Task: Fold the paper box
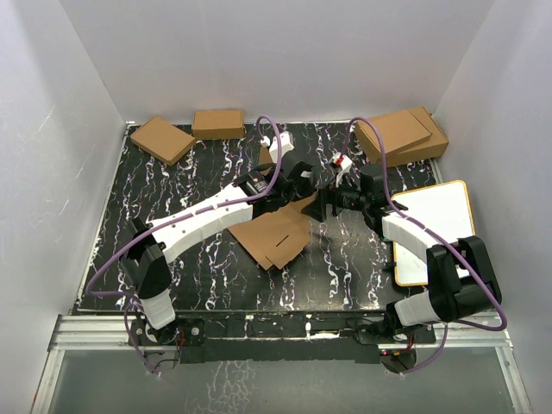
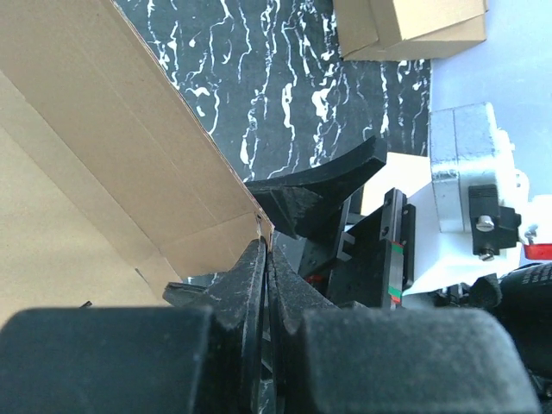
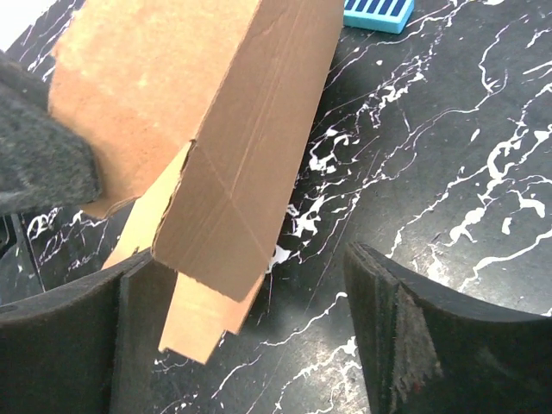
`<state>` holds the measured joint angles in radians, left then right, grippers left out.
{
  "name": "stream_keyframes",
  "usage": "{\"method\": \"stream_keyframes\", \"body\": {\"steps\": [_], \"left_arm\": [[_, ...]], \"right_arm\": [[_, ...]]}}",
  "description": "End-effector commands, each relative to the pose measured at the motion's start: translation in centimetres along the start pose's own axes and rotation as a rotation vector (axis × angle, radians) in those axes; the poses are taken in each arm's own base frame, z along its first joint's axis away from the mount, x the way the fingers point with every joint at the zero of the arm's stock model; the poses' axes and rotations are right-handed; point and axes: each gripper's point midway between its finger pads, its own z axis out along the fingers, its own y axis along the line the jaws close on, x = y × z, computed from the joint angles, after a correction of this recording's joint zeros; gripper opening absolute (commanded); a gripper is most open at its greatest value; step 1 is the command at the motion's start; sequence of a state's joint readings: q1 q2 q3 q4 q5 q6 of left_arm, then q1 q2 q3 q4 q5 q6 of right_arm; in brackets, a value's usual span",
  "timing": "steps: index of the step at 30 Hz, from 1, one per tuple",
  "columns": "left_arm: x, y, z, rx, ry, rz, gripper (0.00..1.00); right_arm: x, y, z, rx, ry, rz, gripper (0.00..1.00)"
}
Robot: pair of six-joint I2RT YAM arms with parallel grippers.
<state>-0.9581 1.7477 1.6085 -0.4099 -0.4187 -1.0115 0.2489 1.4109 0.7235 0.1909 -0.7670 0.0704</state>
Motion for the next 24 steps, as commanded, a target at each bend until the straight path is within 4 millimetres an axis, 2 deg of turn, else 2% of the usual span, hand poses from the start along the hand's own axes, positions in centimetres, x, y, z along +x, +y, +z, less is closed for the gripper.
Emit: {"method": "stream_keyframes", "body": {"steps": [1, 10, 11, 13, 17, 19, 21, 24], "left_arm": [[-2.0, -2.4, -1.3, 0.074, -0.052, -0.089, 0.00], [-2.2, -2.6, -1.6, 0.101, -0.065, -0.118, 0.00], [-2.2, -2.6, -1.7, 0.106, -0.067, -0.123, 0.05], [-2.4, -2.7, -2.0, 0.125, -0.076, -0.138, 0.22], [-3.6, -2.8, -3.5, 0.172, -0.114, -0.146, 0.50], [-4.5, -2.8, -4.6, 0.190, -0.149, -0.129, 0.57], [-5.5, -2.8, -5.8, 0.222, -0.188, -0.073, 0.60], [-7.0, -2.3, -8.1, 0.269, -0.261, 0.083, 0.74]], "right_arm": [[-3.6, -0.1, 0.0, 0.030, -0.120, -0.048, 0.77], [-4.1, 0.4, 0.1, 0.008, -0.138, -0.047, 0.26], [-4.2, 0.4, 0.1, 0.007, -0.136, -0.047, 0.22], [-4.3, 0.4, 0.1, 0.005, -0.134, -0.055, 0.17], [-4.7, 0.5, -0.3, -0.022, -0.128, -0.076, 0.11], [-4.8, 0.5, -0.7, -0.047, -0.121, -0.090, 0.09], [-4.7, 0.5, -1.4, -0.087, -0.110, -0.114, 0.08], [-4.5, 0.7, -2.4, -0.155, -0.094, -0.148, 0.08]]}}
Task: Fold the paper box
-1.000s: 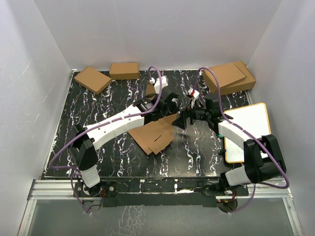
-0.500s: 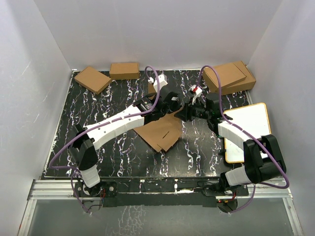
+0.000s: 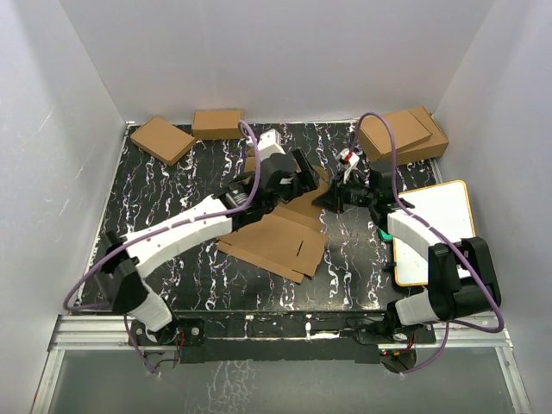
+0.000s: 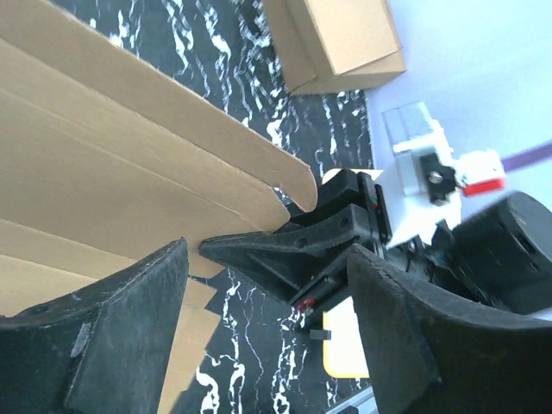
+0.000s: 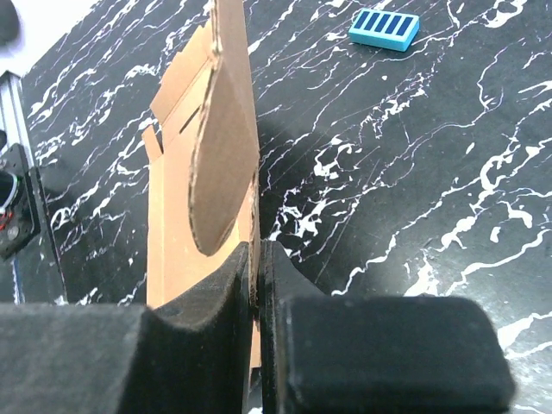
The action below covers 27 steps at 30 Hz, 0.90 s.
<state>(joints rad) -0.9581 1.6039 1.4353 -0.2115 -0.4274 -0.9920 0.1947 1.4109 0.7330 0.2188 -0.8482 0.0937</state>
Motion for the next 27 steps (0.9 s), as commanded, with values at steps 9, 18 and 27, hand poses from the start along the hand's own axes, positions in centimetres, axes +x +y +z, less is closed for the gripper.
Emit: {"method": "stream_keyframes", "body": {"steps": [9, 18, 27], "left_arm": [[-7.2, 5.9, -9.7, 0.362, -0.091, 0.567, 0.97], [-8.7, 11.7, -11.0, 0.652, -0.062, 0.360, 0.97], [-6.2, 14.9, -9.7, 0.719, -0.020, 0.310, 0.85]], "right_arm": [[-2.2, 2.6, -2.8, -0.315, 0.023, -0.221, 0.08], [-1.1, 2.9, -3.1, -0.385, 0.057, -0.231, 0.08], [-0.4, 2.7, -2.9, -0.406, 0.071, -0.203, 0.08]]}}
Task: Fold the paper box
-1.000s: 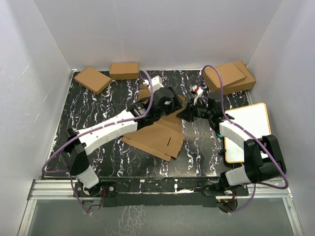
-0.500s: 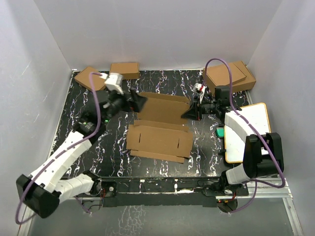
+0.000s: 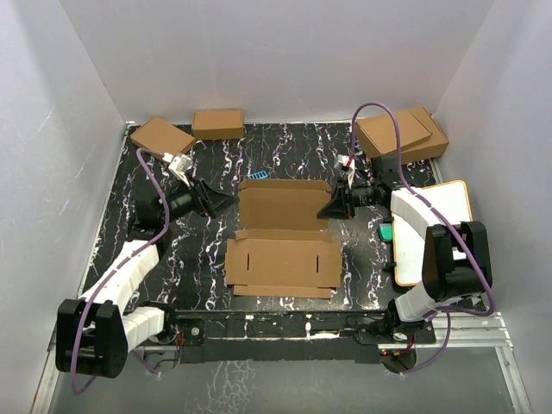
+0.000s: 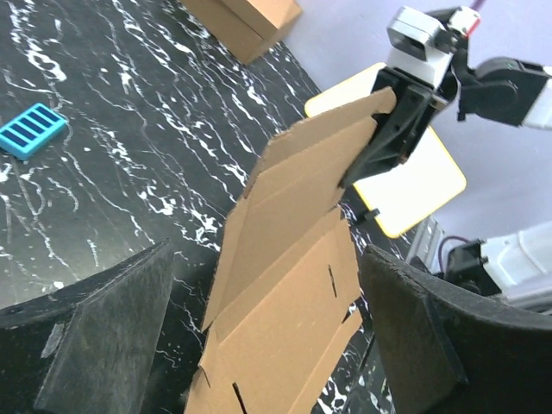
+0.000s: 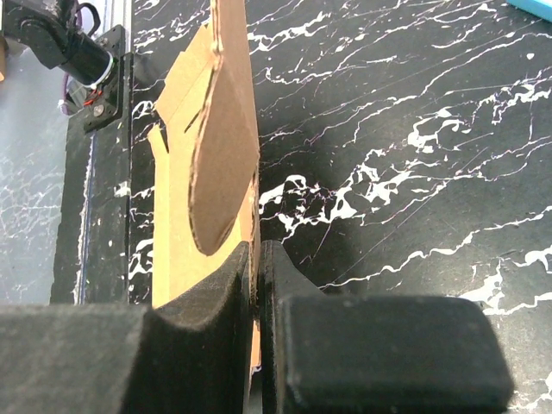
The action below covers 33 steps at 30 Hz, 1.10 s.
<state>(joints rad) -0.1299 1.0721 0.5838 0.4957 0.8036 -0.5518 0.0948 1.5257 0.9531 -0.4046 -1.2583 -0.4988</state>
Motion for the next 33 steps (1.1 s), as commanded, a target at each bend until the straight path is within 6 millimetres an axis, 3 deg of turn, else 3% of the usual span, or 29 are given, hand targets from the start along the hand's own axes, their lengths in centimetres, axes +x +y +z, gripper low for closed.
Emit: {"method": "stream_keyframes", "body": {"steps": [1, 7, 16, 27, 33], "left_arm": [[-0.6, -1.8, 0.1, 0.131, -0.025, 0.058, 0.84], [0.6, -0.2, 0.9, 0.125, -0.033, -0.017, 0.74], [1.3, -0.9, 1.8, 0.186, -0.024, 0.036, 0.74], [1.9, -1.7, 2.8, 0.264, 0.217, 0.061, 0.75], [2.8, -2.6, 2.0, 0.314, 0.373, 0.071, 0.66]], "right_arm": [[-2.2, 0.1, -0.2, -0.050, -0.043, -0.110, 0.08], [-2.4, 0.3, -0.3, -0.064, -0.045, -0.115, 0.08], [-2.6, 0.7, -0.3, -0.084, -0.044, -0.119, 0.08], [-2.5, 1.6, 0.3, -0.128, 0.012, -0.144, 0.08], [-2.6, 2.1, 0.8, -0.152, 0.026, -0.147, 0.08]]}}
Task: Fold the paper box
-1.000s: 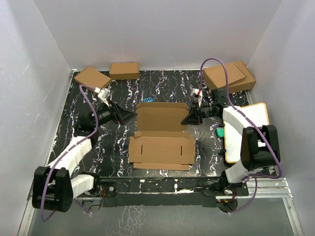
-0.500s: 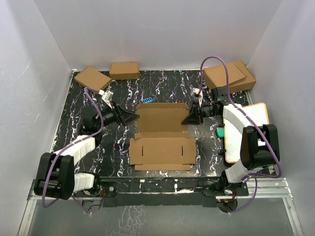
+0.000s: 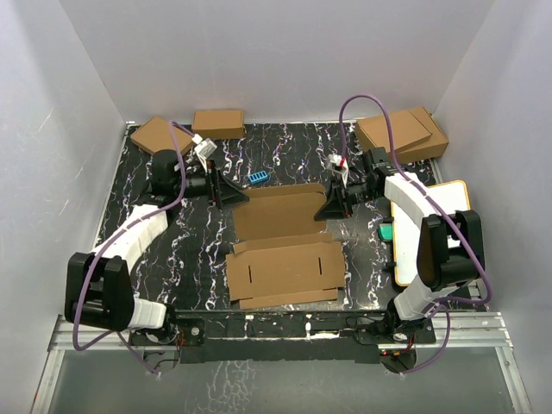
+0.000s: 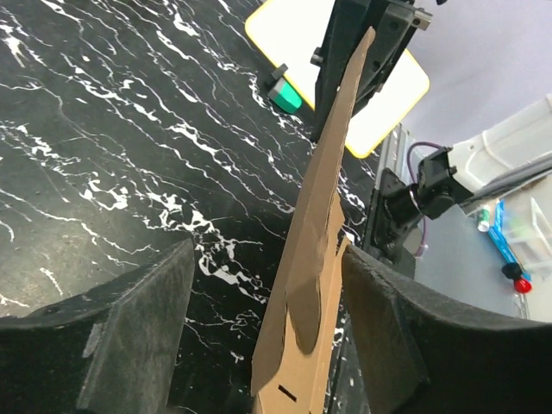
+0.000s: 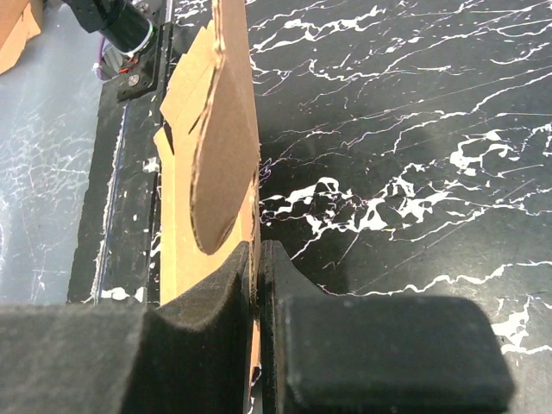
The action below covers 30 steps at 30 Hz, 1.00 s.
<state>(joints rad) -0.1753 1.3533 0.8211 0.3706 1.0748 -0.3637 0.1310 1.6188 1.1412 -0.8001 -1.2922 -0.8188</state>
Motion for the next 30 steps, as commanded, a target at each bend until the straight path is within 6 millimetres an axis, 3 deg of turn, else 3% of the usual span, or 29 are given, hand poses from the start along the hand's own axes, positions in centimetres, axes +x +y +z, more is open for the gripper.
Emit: {"method": "stream_keyframes", "body": {"steps": [1, 5, 10, 16, 25, 30], "left_arm": [[1.9, -2.2, -0.5, 0.091, 0.152, 0.013, 0.64], [3.2, -2.5, 0.4, 0.099, 0.230, 0.007, 0.61], [4.4, -2.5, 1.2, 0.094, 0.307, 0.017, 0.49], [4.6, -2.3, 1.6, 0.085, 0.335, 0.027, 0.39], [3.0, -2.9, 1.4, 0.080, 0.317, 0.074, 0.41], [3.2, -2.9, 1.5, 0.106, 0.335, 0.054, 0.41]], "right_arm": [[-1.9, 0.5, 0.3, -0.038, -0.028, -0.105, 0.08], [-1.8, 0.5, 0.7, -0.046, -0.015, -0.094, 0.08], [-1.7, 0.6, 1.0, -0.054, -0.009, -0.084, 0.08], [-1.4, 0.4, 1.2, -0.055, -0.002, -0.074, 0.08], [-0.8, 0.2, 1.2, -0.052, 0.017, -0.057, 0.08], [-0.6, 0.2, 1.4, -0.063, 0.022, -0.050, 0.08]]}}
